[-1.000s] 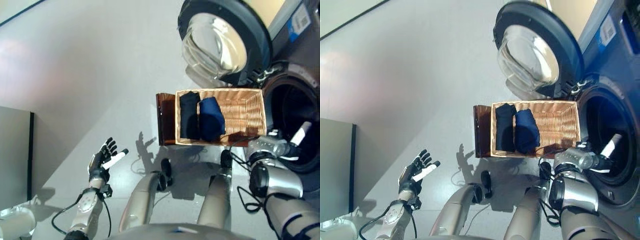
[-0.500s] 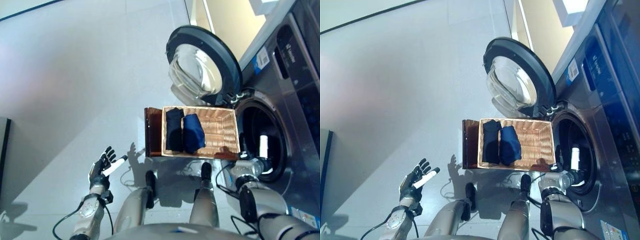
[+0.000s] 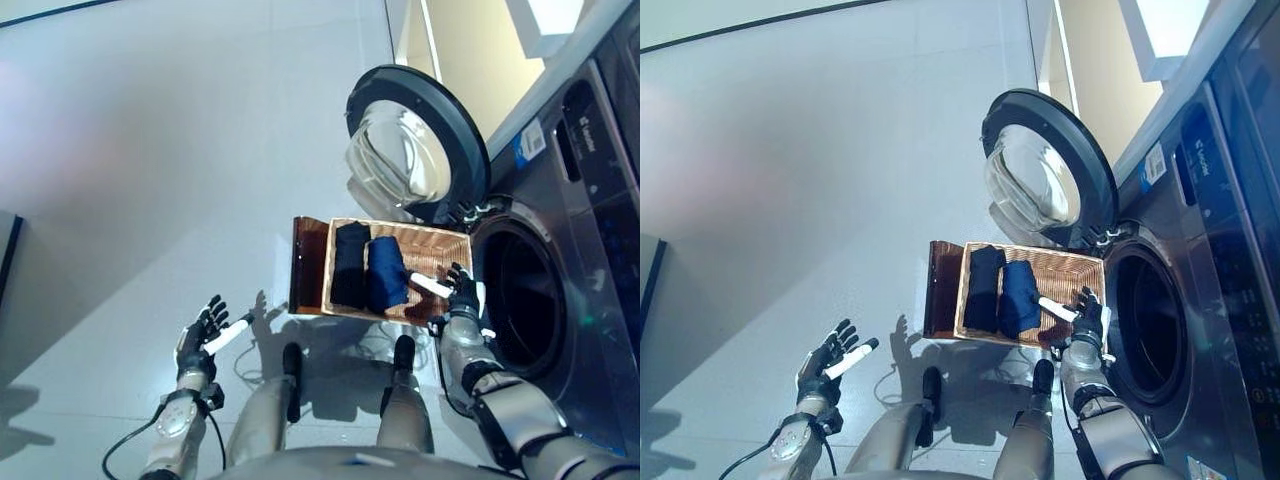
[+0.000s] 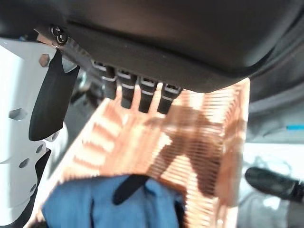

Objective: Pick up the clothes and place them into the washing machine

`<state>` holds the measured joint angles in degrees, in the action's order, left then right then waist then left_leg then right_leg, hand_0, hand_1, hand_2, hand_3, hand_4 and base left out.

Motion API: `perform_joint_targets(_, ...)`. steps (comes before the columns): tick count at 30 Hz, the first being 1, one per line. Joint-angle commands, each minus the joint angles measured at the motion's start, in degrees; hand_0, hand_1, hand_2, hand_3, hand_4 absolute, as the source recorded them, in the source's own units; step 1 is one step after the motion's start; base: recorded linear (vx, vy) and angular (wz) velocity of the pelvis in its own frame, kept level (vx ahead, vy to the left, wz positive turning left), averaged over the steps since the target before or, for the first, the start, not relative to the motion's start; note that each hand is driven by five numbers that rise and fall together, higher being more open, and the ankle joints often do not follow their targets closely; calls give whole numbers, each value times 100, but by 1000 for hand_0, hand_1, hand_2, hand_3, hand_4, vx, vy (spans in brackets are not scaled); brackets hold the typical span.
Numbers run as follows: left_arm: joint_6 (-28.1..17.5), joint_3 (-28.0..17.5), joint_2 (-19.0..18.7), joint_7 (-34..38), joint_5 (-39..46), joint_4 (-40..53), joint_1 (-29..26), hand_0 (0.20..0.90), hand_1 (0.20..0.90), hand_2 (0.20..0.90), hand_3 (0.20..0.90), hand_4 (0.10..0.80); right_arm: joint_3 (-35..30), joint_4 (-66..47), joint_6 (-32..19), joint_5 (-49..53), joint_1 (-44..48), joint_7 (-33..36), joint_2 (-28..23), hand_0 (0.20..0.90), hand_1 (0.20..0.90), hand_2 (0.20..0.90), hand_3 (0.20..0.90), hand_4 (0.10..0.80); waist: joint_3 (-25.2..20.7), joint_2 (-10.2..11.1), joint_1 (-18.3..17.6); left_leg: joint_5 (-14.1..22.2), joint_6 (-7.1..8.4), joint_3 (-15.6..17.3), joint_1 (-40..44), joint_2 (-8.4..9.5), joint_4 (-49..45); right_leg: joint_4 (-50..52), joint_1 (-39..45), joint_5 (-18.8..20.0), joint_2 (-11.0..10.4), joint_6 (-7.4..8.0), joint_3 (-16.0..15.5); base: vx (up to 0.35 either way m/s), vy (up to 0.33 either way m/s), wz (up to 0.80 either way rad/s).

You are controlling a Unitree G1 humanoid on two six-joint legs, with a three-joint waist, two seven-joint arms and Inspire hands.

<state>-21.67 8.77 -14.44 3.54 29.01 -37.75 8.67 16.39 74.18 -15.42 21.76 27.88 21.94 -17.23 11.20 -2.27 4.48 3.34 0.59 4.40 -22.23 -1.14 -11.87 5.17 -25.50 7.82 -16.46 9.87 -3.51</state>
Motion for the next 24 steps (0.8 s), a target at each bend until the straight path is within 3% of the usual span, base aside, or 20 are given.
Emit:
perform_joint_targets(1, -465, -330, -239, 75, -218, 495, -19, 900, 900, 900, 900, 800, 383, 168, 125, -1070, 615, 433, -187, 900, 900, 900, 900, 800, 116, -83, 134, -480, 285, -416, -195, -180, 266, 568, 121, -201, -121, -141, -45, 0, 0, 0)
perform_joint_targets(6, -425, -342, -248, 54, -315, 703, 22, 900, 900, 900, 900, 800, 403, 781, 427, -1487, 817, 639, -141, 900, 900, 900, 900, 800, 99, -177, 250, -452, 275, -472, -314, -153, 132, 661, 106, -248, -142, -152, -62, 1, -2, 3)
perform_joint_targets(13, -457, -332, -329, 34, -333, 943, 69, 900, 900, 900, 900, 800, 694, 724, 548, -2027, 1054, 750, -246, 900, 900, 900, 900, 800, 119, -214, 292, -386, 257, -506, -488, -122, -85, 890, -61, -310, -157, -174, -22, -27, 12, 6)
perform_joint_targets(24, -405, -387, -431, 59, -411, 1019, 106, 900, 900, 900, 900, 800, 684, 498, 467, -1913, 1460, 903, -436, 900, 900, 900, 900, 800, 437, -231, 247, 137, 146, -540, -1072, -86, -1385, 2064, -614, -779, -134, -337, 184, -32, 12, 2)
